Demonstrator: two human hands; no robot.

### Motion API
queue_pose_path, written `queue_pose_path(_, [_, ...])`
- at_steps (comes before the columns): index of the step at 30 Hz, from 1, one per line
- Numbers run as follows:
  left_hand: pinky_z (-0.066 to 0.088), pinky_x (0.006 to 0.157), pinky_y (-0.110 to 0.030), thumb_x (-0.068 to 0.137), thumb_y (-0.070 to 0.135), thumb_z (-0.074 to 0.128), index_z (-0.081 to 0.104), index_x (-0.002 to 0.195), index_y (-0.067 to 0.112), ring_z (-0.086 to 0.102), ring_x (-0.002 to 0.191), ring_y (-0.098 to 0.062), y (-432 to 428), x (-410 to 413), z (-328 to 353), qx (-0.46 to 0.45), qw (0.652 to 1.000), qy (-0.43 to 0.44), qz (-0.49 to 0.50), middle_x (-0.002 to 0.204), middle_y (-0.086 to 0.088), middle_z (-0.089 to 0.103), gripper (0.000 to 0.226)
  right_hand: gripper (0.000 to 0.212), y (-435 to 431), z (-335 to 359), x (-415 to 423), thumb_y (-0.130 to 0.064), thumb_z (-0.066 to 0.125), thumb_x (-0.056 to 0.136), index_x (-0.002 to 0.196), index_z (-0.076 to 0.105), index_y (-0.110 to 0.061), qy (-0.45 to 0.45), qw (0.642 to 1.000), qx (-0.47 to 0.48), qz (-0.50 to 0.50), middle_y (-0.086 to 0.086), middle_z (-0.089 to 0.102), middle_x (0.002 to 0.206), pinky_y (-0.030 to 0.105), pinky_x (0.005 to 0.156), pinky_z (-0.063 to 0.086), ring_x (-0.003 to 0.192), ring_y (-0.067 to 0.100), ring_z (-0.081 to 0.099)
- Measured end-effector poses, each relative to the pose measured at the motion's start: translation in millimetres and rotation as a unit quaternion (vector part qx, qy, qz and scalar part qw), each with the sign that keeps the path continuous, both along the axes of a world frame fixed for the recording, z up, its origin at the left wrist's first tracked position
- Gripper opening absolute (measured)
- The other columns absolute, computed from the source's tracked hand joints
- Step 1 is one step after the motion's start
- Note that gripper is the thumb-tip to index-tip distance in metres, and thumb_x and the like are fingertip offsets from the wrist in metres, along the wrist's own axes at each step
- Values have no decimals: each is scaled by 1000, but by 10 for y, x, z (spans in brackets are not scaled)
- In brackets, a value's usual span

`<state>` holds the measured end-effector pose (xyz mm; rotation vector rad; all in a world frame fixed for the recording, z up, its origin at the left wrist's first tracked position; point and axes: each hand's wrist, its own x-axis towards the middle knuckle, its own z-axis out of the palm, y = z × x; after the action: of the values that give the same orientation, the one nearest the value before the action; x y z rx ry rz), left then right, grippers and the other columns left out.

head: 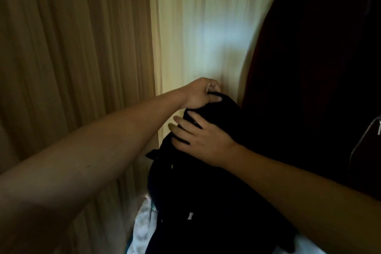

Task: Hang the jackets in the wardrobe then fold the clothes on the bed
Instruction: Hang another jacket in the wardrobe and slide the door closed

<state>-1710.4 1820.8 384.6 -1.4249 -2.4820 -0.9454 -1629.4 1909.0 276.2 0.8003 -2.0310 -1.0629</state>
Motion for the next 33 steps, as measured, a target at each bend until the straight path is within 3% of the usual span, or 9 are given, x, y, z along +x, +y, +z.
queue_pose_path(5, [48, 77, -23, 93, 16, 70, 67, 112, 8, 61, 85, -6, -20, 88, -325, 13, 999, -40, 2, 94, 4, 64, 22, 29, -136, -248, -131, -20, 38, 101, 109, 66, -17, -127, 988, -10, -87, 9, 71, 103, 46, 102, 43, 93, 31, 67])
queue_pose_path(8, [47, 101, -33, 93, 22, 69, 59, 131, 14, 57, 115, -17, -169, 131, -897, 91, 993, 8, 68, 122, -4, 59, 40, 36, -92, -275, -238, -23, 32, 105, 130, 54, -11, -192, 958, -85, -196, 18, 65, 124, 49, 96, 48, 109, 37, 64])
queue_pose_path(12, [46, 103, -36, 99, 39, 54, 42, 144, 23, 54, 119, -13, -453, 436, -2126, 252, 947, 0, 197, 139, 1, 46, 49, 36, 154, -257, -337, -31, 34, 105, 138, 38, -19, -261, 906, -244, -226, 12, 65, 120, 36, 78, 49, 106, 32, 64])
queue_pose_path(18, [28, 119, -53, 86, 72, 22, -15, 157, 34, 22, 150, -32, -701, 846, -3779, -55, 946, -22, 317, 166, -5, -1, 88, 38, 404, -302, -403, -22, 47, 98, 134, 35, -16, -305, 866, -303, -256, 15, 62, 118, 34, 72, 39, 102, 31, 61])
queue_pose_path(20, [31, 114, -53, 85, 59, 48, -27, 151, 41, 19, 150, -32, -775, 833, -4044, -86, 928, -118, 343, 164, -3, -6, 100, 31, 474, -311, -375, -25, 45, 99, 128, 38, -19, -295, 874, -292, -252, 13, 60, 118, 34, 72, 39, 103, 31, 61])
queue_pose_path(24, [44, 102, -45, 82, 52, 59, 13, 152, 43, 40, 134, -28, -1003, 754, -4133, -24, 918, -190, 348, 150, -2, 27, 84, 35, 716, -374, -280, -34, 37, 103, 136, 37, -22, -247, 899, -208, -295, 14, 53, 134, 37, 66, 40, 103, 33, 63])
queue_pose_path(27, [46, 103, -40, 92, 33, 56, 38, 146, 35, 50, 132, -24, -1097, 608, -3932, 84, 928, -157, 328, 142, 0, 50, 57, 55, 978, -434, -187, -46, 28, 101, 149, 9, -29, -205, 933, -111, -273, 26, 37, 146, 34, 51, 36, 85, 36, 67])
queue_pose_path(29, [50, 97, -42, 94, 8, 56, 44, 144, 21, 59, 120, -34, -1117, 426, -3667, 40, 938, -165, 304, 128, -12, 62, 54, 72, 1102, -441, -129, -46, 42, 98, 149, -9, -40, -212, 955, -40, -206, 27, 28, 144, 37, 49, 45, 68, 36, 63])
queue_pose_path(33, [50, 89, -38, 90, -6, 54, 48, 132, 7, 63, 105, -34, -1137, 128, -2864, 30, 949, -102, 297, 115, -17, 65, 44, 91, 1231, -286, -1, -46, 72, 79, 148, 14, -55, -248, 961, 21, -122, 20, 24, 144, 34, 39, 45, 50, 31, 56])
